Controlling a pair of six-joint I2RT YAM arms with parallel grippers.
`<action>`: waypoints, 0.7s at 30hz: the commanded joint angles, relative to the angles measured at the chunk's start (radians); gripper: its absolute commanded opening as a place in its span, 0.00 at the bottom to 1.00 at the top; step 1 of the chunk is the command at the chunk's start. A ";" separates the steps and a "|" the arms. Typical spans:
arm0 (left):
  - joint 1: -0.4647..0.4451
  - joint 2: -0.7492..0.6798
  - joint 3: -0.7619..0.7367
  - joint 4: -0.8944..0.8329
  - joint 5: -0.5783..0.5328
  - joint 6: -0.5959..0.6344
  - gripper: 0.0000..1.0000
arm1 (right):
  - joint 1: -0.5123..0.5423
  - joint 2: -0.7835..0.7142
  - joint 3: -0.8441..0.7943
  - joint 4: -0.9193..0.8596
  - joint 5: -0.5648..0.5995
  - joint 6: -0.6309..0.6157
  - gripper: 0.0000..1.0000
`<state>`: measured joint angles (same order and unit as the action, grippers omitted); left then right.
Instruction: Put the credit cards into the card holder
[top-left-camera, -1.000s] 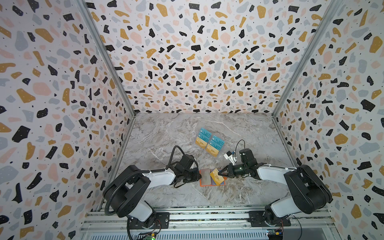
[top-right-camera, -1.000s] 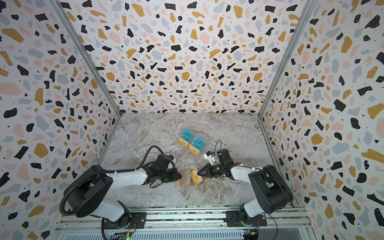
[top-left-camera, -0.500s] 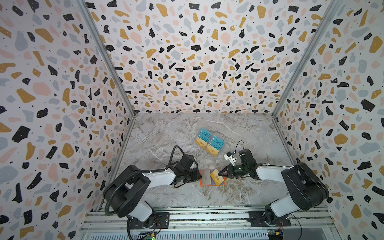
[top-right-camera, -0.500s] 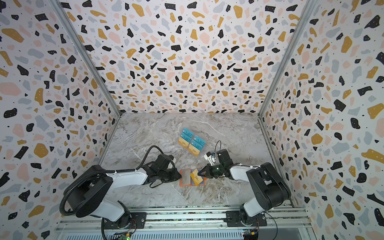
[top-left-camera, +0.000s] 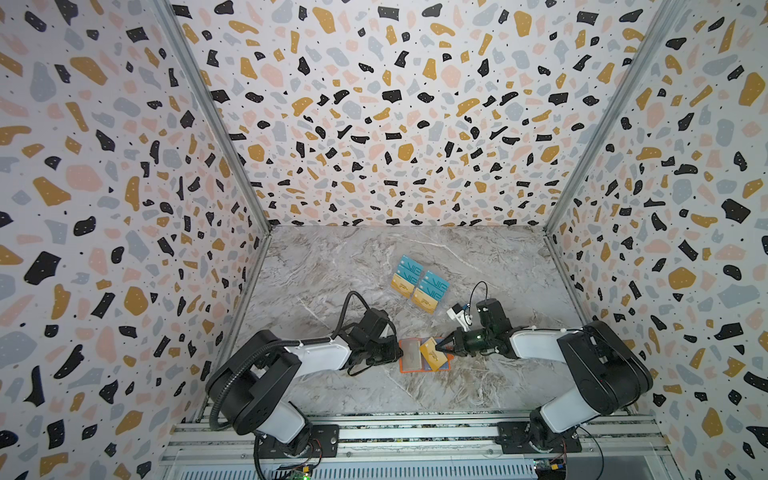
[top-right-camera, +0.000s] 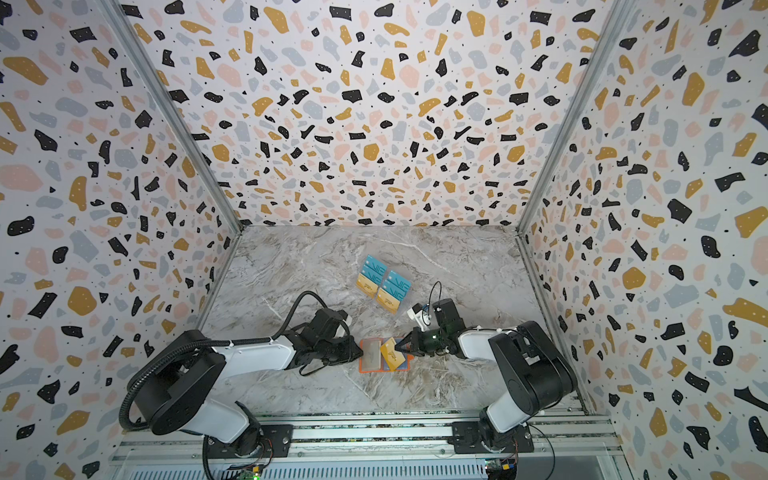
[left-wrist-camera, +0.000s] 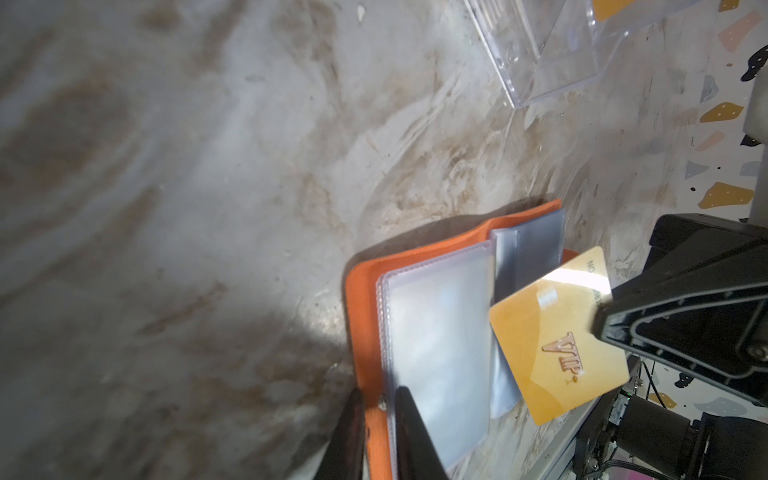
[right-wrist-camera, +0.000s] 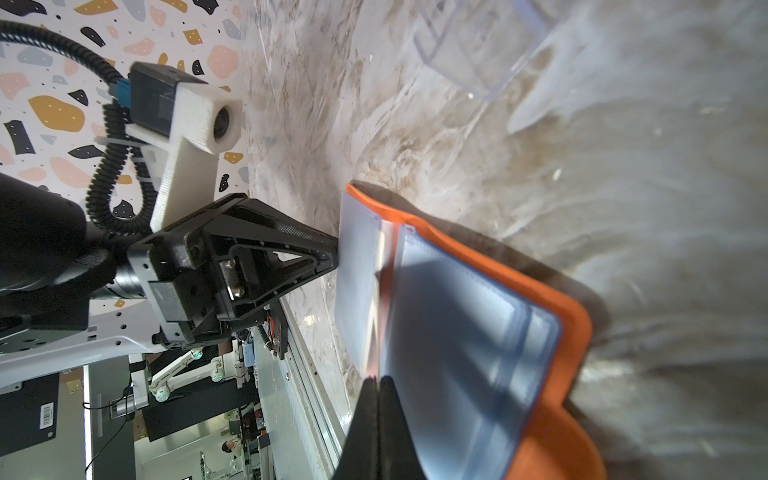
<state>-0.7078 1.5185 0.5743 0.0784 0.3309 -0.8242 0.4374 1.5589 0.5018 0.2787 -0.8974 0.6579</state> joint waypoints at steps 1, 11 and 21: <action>0.000 0.009 -0.021 -0.085 -0.021 0.004 0.18 | 0.009 0.006 0.012 0.029 0.000 0.015 0.00; 0.000 0.007 -0.025 -0.080 -0.020 0.003 0.18 | 0.020 0.027 0.016 0.074 0.000 0.041 0.00; 0.000 0.003 -0.033 -0.072 -0.018 -0.004 0.18 | 0.057 0.046 0.002 0.174 0.035 0.118 0.00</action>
<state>-0.7078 1.5177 0.5735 0.0795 0.3309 -0.8261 0.4786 1.5974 0.5018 0.3992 -0.8829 0.7380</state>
